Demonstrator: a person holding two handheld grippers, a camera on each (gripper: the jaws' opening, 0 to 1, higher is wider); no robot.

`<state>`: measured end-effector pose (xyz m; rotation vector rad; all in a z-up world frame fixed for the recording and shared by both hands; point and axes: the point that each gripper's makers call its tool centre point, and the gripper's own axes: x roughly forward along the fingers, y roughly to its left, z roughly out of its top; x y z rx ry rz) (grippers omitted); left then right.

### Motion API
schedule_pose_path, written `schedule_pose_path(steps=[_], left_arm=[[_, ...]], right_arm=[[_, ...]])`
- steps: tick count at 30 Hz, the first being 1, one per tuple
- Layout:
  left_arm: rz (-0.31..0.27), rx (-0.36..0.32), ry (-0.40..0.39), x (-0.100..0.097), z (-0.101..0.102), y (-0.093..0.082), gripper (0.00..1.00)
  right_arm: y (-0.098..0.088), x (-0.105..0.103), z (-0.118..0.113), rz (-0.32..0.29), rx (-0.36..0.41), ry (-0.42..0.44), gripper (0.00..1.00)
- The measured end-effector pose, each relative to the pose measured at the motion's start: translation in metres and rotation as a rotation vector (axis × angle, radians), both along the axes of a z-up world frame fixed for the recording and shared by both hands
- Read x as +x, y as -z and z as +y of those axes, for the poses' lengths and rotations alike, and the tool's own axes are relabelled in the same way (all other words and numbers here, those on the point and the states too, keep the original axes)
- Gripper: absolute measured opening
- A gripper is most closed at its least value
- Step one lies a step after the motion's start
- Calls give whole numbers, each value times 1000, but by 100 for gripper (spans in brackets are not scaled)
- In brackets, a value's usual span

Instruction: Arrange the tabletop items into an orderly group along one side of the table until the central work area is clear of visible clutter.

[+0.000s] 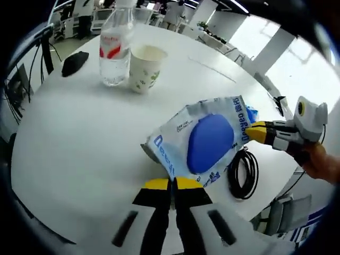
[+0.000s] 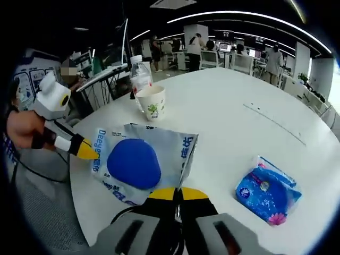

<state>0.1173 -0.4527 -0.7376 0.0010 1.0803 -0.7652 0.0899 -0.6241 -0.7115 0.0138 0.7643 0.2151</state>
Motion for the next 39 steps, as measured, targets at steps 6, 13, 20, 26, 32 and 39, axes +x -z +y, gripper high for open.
schedule_pose_path(steps=[6,13,20,26,32,39], left_arm=[[-25,4,7,14,-4,-6,0],[-53,11,26,28,-14,-8,0],[-66,26,64,35,-26,-8,0],[-61,46,112,30,-31,-6,0],[-47,62,133,29,-31,-3,0],[-24,61,152,42,-25,13,5]], right_arm=[[-6,1,-3,-26,-5,30,0],[-9,-11,-5,-25,21,79,0],[1,-25,-6,16,65,135,0],[2,-34,-5,31,81,166,0],[6,-35,-3,54,97,178,0],[9,-35,1,58,124,201,1]])
